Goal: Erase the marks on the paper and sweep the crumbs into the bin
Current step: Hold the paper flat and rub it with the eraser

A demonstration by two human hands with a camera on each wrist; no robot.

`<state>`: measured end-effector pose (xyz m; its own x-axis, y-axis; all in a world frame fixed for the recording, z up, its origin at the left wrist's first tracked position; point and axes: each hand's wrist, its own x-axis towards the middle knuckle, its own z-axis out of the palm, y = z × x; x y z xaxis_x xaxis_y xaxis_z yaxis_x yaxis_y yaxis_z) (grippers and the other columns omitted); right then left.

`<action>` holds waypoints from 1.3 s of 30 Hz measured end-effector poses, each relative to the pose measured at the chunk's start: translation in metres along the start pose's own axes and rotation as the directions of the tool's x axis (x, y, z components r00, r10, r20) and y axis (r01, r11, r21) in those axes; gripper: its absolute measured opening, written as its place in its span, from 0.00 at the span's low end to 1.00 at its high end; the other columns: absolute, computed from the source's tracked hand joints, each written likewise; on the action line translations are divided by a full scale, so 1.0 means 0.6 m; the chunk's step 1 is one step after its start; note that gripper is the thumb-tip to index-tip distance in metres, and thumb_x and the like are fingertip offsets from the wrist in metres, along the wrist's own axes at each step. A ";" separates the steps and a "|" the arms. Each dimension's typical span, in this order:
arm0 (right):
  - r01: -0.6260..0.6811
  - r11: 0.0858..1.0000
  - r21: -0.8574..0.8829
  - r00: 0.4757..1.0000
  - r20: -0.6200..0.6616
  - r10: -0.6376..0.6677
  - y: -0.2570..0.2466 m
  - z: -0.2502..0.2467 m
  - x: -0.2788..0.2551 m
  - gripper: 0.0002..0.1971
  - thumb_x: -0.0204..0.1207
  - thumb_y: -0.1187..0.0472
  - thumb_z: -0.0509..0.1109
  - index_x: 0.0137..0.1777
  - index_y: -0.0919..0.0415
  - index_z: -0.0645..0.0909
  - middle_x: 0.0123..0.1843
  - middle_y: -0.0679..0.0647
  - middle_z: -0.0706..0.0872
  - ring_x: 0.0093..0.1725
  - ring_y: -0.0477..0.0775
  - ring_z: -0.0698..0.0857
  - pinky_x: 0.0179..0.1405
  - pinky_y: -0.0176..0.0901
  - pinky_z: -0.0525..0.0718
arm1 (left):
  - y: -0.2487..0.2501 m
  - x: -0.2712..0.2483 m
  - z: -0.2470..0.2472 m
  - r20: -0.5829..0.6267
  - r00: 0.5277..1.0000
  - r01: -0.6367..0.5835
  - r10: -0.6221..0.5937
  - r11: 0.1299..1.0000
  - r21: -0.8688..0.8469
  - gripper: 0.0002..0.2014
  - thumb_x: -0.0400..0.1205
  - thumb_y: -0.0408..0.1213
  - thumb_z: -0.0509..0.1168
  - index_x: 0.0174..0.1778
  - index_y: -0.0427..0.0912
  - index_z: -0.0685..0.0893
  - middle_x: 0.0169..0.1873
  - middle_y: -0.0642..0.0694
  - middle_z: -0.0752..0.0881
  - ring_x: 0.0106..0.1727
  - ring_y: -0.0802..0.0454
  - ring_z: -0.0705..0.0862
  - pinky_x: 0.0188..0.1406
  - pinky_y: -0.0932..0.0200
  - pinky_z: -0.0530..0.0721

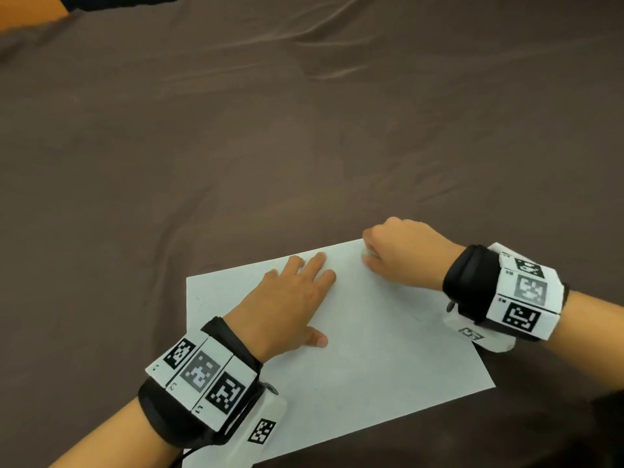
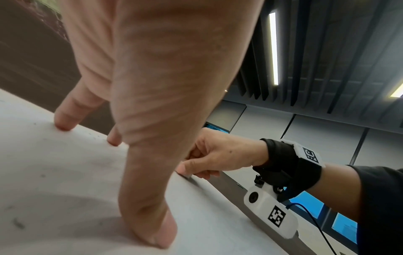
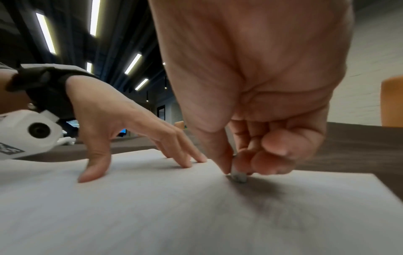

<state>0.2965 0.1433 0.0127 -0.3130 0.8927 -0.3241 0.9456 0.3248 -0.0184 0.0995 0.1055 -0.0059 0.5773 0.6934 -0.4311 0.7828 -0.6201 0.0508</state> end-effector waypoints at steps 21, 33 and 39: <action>0.059 0.995 0.084 0.997 0.037 -0.062 0.002 0.019 -0.013 0.14 0.83 0.54 0.58 0.36 0.58 0.65 0.34 0.49 0.66 0.38 0.59 0.74 0.25 0.40 0.61 | 0.013 0.009 -0.001 0.042 0.998 0.035 -0.038 0.997 0.069 0.48 0.78 0.57 0.71 0.85 0.55 0.45 0.83 0.50 0.43 0.76 0.40 0.57 0.63 0.44 0.79; 0.112 0.990 0.089 0.990 0.077 -0.119 -0.007 0.029 -0.024 0.12 0.84 0.53 0.57 0.41 0.59 0.67 0.34 0.49 0.65 0.37 0.57 0.73 0.25 0.40 0.62 | 0.013 0.010 0.003 0.053 0.998 0.028 -0.032 0.997 0.077 0.48 0.78 0.56 0.71 0.85 0.56 0.44 0.84 0.55 0.36 0.78 0.39 0.55 0.63 0.45 0.79; 0.023 0.998 0.058 0.998 0.056 -0.026 0.019 0.008 -0.021 0.11 0.83 0.55 0.57 0.41 0.60 0.68 0.36 0.53 0.69 0.37 0.59 0.74 0.29 0.46 0.66 | 0.013 0.013 0.006 0.056 0.998 0.021 -0.026 0.996 0.091 0.50 0.79 0.56 0.70 0.84 0.61 0.38 0.84 0.52 0.36 0.78 0.39 0.54 0.64 0.45 0.79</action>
<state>0.3120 0.1341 0.0120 -0.3319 0.8650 -0.3764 0.9418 0.3263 -0.0806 0.1093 0.1052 -0.0121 0.5432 0.6877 -0.4817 0.7702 -0.6365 -0.0402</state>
